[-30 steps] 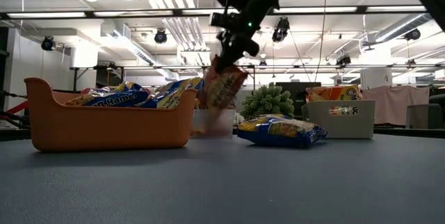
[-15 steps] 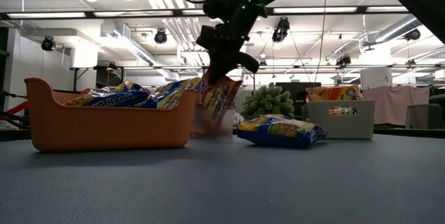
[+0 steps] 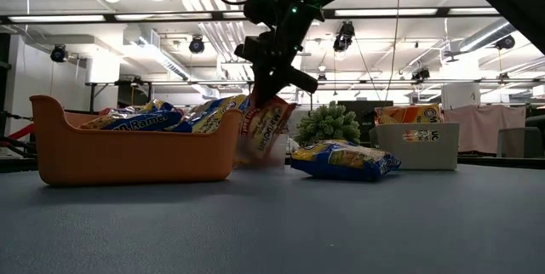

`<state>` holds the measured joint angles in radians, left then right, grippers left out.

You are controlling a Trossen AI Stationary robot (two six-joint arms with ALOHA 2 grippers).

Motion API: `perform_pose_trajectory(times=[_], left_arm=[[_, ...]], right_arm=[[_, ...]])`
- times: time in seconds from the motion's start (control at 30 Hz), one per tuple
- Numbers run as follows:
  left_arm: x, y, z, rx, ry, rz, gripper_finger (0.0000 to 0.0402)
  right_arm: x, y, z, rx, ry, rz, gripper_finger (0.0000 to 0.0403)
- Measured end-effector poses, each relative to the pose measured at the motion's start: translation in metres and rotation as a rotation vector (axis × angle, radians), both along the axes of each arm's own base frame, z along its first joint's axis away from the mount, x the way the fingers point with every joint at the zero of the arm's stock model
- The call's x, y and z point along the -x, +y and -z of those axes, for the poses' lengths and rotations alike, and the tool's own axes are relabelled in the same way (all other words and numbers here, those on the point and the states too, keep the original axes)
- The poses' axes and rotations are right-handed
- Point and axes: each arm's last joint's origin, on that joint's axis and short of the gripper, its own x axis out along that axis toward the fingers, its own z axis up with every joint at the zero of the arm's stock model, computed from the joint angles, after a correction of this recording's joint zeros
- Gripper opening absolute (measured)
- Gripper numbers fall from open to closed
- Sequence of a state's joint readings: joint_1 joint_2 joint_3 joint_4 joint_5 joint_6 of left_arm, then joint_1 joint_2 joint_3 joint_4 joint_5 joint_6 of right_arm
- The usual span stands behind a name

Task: Sort Maruchan noodles
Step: Put the red noodle pack into the transparent bin

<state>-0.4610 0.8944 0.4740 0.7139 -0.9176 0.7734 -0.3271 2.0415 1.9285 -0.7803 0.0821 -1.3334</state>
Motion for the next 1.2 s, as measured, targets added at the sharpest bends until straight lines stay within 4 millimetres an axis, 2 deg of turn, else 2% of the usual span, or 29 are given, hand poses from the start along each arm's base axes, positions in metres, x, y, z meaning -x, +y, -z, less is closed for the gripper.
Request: perform_pose_trajectory(times=[0.23, 0.43, 0.63, 0.73, 0.8, 0.97, 1.2], left_arm=[[0.000, 0.000, 0.000, 0.000, 0.000, 0.000, 0.0000], [0.000, 0.000, 0.000, 0.000, 0.001, 0.000, 0.0000], [0.000, 0.000, 0.000, -0.003, 0.003, 0.000, 0.0000], [0.000, 0.000, 0.000, -0.005, 0.007, 0.000, 0.0000], [0.000, 0.000, 0.000, -0.005, 0.006, 0.000, 0.0000], [0.000, 0.000, 0.000, -0.005, 0.006, 0.000, 0.0000], [0.000, 0.000, 0.001, -0.006, 0.007, 0.000, 0.0000]], right_arm=[[0.000, 0.001, 0.000, -0.002, -0.003, 0.003, 0.0067], [-0.004, 0.002, -0.005, -0.046, -0.067, 0.079, 0.0079], [-0.006, 0.002, -0.008, -0.124, -0.144, 0.205, 0.0057], [-0.005, 0.003, -0.007, -0.039, -0.101, 0.167, 0.0022], [-0.006, 0.003, -0.009, 0.032, -0.078, 0.131, 0.0012], [-0.004, 0.004, -0.018, 0.134, 0.000, -0.016, 0.0009], [0.001, 0.006, -0.038, 0.191, 0.049, -0.083, 0.0008]])
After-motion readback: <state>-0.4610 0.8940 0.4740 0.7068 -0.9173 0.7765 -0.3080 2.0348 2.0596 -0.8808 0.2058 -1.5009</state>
